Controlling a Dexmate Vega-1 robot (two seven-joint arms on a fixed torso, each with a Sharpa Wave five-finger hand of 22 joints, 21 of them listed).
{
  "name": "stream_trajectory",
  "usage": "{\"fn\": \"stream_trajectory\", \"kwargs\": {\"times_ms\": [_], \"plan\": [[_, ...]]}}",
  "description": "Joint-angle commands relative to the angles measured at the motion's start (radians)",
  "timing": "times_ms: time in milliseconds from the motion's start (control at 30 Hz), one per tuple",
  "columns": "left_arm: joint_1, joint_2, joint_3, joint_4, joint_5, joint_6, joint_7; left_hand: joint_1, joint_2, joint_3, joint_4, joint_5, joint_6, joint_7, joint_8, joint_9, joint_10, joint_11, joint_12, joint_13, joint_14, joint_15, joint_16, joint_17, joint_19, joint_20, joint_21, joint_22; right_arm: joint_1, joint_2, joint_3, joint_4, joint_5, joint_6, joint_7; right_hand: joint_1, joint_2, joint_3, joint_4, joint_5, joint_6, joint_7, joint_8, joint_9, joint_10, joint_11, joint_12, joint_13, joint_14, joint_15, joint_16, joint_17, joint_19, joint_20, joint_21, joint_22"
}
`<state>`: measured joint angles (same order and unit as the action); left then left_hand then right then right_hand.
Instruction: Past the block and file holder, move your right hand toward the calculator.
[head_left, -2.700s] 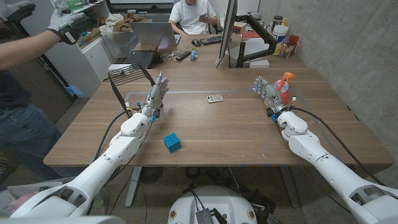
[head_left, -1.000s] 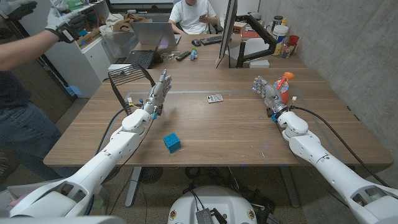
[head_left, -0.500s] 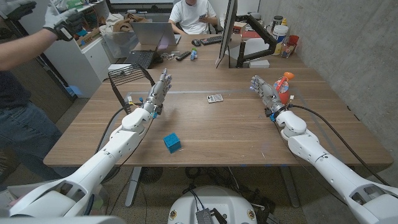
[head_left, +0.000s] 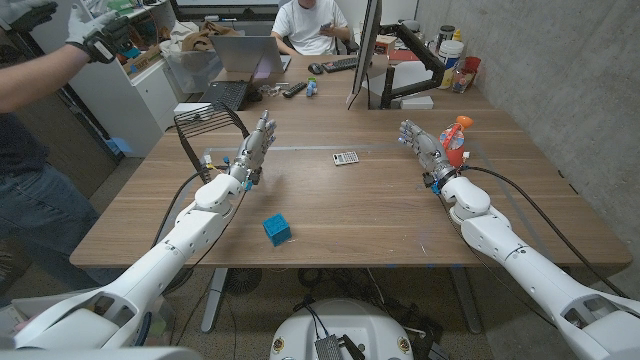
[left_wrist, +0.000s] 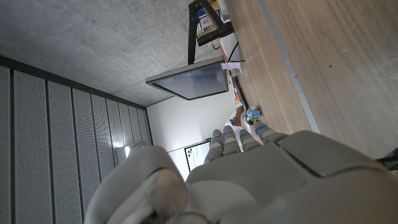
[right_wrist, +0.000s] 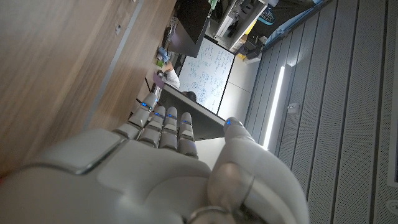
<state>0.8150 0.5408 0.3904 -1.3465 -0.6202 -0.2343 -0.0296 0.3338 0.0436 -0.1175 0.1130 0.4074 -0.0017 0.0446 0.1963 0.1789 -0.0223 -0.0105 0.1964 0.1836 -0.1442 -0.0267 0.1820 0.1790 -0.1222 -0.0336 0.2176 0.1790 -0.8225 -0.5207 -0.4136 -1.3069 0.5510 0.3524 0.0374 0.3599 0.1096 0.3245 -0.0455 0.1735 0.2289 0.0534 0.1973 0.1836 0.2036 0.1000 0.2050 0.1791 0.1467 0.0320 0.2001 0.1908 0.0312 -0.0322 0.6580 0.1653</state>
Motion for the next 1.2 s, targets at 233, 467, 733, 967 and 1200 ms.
{"fn": "stream_trajectory", "kwargs": {"times_ms": [233, 467, 733, 967, 1200], "plan": [[0.016, 0.018, -0.007, -0.035, 0.004, 0.003, 0.008, 0.010, 0.003, -0.007, 0.000, 0.007, 0.001, 0.004, 0.004, 0.006, -0.008, -0.005, 0.004, 0.005, -0.013, 0.000, 0.003, 0.005, -0.009, -0.011, -0.002, 0.004, 0.025, 0.002, -0.029, 0.016, -0.053, 0.029, 0.015, 0.010, 0.007, 0.005, -0.010, 0.006, 0.005, -0.002, 0.001, 0.005, 0.002, -0.005, 0.003, 0.005, -0.002, 0.002, 0.001, 0.000, -0.001, -0.003, -0.008, 0.005], [0.016, 0.020, -0.007, -0.036, 0.004, 0.005, 0.007, 0.011, 0.005, -0.008, -0.001, 0.007, 0.002, 0.003, 0.004, 0.006, -0.008, -0.006, 0.004, 0.005, -0.013, 0.000, 0.003, 0.005, -0.009, -0.008, -0.003, 0.004, 0.036, 0.004, -0.039, 0.019, -0.079, 0.037, 0.008, 0.012, 0.007, 0.005, -0.013, 0.006, 0.005, -0.004, 0.000, 0.005, 0.001, -0.008, 0.002, 0.005, -0.004, 0.002, 0.000, 0.000, -0.004, -0.001, -0.014, 0.005], [0.015, 0.021, -0.009, -0.037, -0.006, 0.010, -0.002, 0.013, 0.006, -0.008, -0.001, 0.007, 0.001, 0.003, 0.003, 0.006, -0.008, -0.007, 0.004, 0.005, -0.014, 0.000, 0.003, 0.005, -0.010, -0.006, -0.003, 0.004, 0.049, -0.007, -0.058, 0.017, -0.126, 0.038, 0.003, 0.016, 0.009, 0.007, -0.017, 0.006, 0.007, -0.007, 0.000, 0.005, 0.002, -0.007, 0.003, 0.005, -0.006, 0.002, 0.000, -0.001, -0.007, -0.003, -0.019, 0.005], [0.014, 0.025, -0.009, -0.042, -0.004, 0.014, -0.001, 0.014, 0.007, -0.009, -0.002, 0.007, 0.002, 0.002, 0.003, 0.006, -0.009, -0.006, 0.004, 0.005, -0.015, 0.000, 0.003, 0.005, -0.012, -0.003, -0.005, 0.004, 0.063, -0.019, -0.075, 0.002, -0.165, 0.024, 0.000, 0.021, 0.010, 0.007, -0.024, 0.006, 0.009, -0.013, 0.000, 0.005, -0.005, -0.013, 0.000, 0.005, -0.014, 0.000, -0.003, -0.001, -0.017, 0.001, -0.031, 0.006], [0.013, 0.026, -0.008, -0.045, -0.002, 0.014, 0.000, 0.016, 0.009, -0.010, -0.002, 0.007, 0.003, 0.005, 0.003, 0.006, -0.011, -0.004, 0.004, 0.005, -0.015, 0.002, 0.003, 0.005, -0.012, -0.004, -0.005, 0.004, 0.070, -0.020, -0.086, -0.006, -0.186, 0.019, -0.003, 0.025, 0.011, 0.008, -0.028, 0.006, 0.009, -0.015, 0.000, 0.005, -0.008, -0.013, 0.000, 0.005, -0.018, -0.002, -0.005, -0.002, -0.020, 0.000, -0.036, 0.006]]}}
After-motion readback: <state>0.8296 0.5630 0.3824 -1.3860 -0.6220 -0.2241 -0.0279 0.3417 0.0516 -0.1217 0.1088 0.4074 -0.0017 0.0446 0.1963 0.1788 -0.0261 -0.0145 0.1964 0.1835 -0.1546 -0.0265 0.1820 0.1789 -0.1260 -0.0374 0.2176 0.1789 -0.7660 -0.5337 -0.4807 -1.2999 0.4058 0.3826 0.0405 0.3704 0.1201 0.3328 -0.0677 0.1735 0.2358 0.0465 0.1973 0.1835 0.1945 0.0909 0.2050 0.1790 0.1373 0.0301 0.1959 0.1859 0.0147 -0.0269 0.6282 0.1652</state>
